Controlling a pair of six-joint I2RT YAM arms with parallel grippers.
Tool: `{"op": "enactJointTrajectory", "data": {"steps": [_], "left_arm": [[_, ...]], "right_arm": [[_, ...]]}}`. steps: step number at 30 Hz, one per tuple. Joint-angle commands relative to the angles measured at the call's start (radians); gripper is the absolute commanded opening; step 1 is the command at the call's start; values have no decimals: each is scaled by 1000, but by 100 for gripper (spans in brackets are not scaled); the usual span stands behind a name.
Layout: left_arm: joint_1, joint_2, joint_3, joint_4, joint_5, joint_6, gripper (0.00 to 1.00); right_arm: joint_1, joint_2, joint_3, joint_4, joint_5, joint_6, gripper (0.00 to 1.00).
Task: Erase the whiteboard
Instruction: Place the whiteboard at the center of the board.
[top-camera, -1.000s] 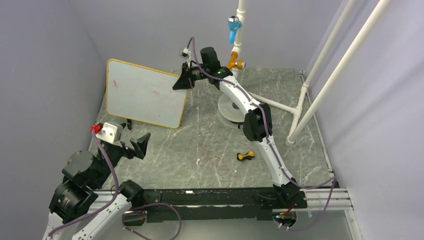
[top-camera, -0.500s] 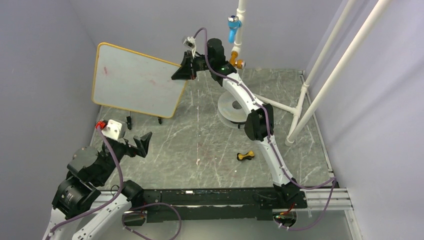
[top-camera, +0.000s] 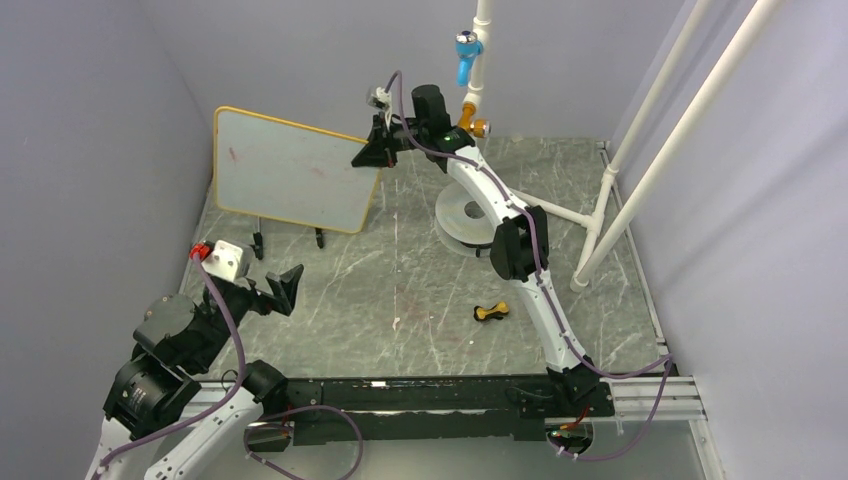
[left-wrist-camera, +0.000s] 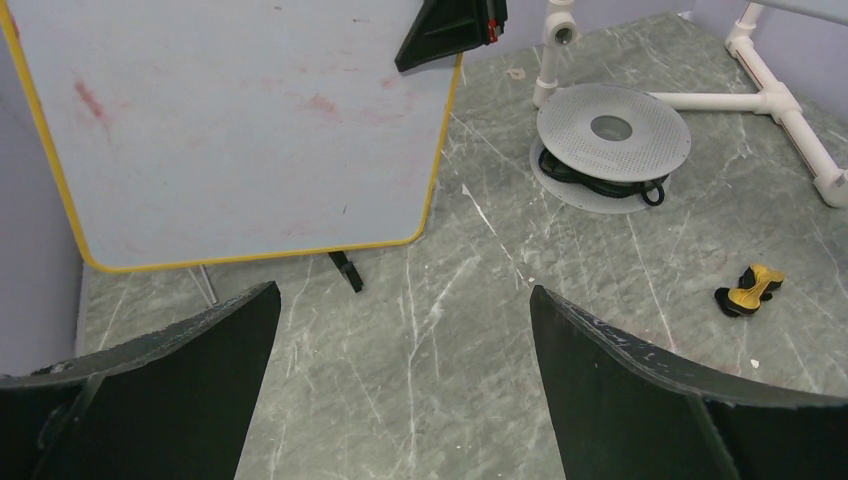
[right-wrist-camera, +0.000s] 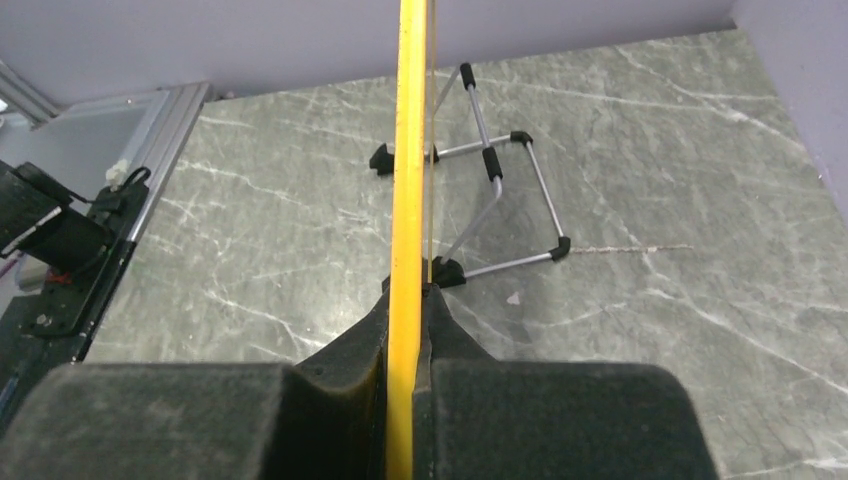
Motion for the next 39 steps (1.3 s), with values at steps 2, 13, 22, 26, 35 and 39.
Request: {"op": "enactJointTrajectory", "data": {"steps": [2,13,22,26,35,39], "left_arm": [[3,11,2,31,-6,3,99],[4,9,-12,37,-5,33,99],[4,9,-11,39,1,37,99],[3,5,-11,36,-1,37,99],[4,2,-14,33,0,37,99],[4,0,-19,40,1,36,99]], "right_arm": [[-3,-24,0,58,-69,-99,0],[8,-15,-26,16,-87,-139,8],[21,-28,-57,-1,-23,-172,23],[22,-24,-61,6,-18,-167,22],[19,-5,-74,85,-105,-83,4],[18,-7,-78,102,-91,-53,5]]}}
